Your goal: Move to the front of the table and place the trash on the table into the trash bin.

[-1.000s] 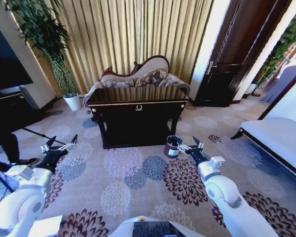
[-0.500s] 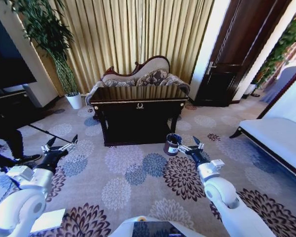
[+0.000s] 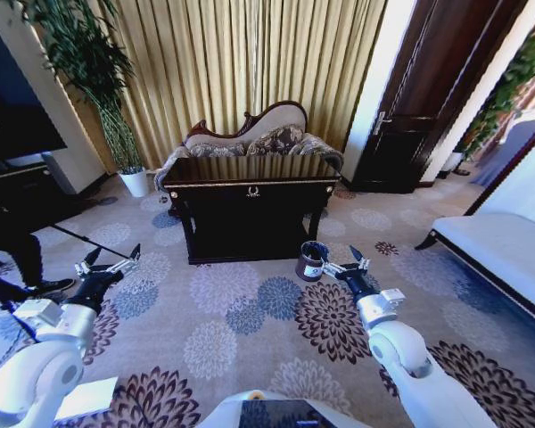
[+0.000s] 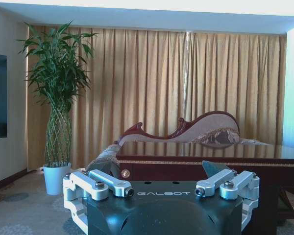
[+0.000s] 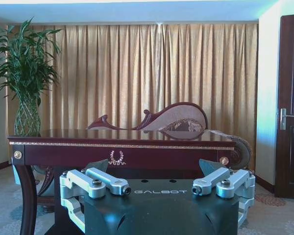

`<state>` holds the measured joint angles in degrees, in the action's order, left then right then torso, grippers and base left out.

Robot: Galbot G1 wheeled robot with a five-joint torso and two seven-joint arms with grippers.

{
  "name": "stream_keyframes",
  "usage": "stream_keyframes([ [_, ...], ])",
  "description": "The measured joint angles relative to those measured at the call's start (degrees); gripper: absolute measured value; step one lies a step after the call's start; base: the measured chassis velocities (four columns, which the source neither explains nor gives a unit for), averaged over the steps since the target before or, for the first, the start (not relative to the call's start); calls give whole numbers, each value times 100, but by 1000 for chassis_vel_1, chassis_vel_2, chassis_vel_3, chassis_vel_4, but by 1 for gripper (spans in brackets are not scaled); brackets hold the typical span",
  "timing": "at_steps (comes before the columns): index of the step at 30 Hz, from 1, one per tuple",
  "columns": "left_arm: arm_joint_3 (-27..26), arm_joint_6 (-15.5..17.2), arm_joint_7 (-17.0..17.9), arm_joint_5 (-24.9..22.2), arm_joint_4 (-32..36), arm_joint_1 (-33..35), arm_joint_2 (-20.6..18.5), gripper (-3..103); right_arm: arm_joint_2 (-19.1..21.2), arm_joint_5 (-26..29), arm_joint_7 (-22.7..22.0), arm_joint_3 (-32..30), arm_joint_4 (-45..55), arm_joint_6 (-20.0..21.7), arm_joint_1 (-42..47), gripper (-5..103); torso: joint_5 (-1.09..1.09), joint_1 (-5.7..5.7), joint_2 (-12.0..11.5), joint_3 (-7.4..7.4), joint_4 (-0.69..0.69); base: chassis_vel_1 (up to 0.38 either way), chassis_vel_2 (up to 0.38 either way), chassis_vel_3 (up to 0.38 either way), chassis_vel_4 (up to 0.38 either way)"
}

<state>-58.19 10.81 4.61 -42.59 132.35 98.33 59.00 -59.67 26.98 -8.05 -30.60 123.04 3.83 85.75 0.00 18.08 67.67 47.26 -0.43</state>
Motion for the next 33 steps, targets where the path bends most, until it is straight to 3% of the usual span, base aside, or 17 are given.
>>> stream_keyframes([
  [33,-2,8,-2,-3,0,0,0,100,1,10,-9,0,8,14,-2,100,0,0,0,0,0,0,0,0,0],
])
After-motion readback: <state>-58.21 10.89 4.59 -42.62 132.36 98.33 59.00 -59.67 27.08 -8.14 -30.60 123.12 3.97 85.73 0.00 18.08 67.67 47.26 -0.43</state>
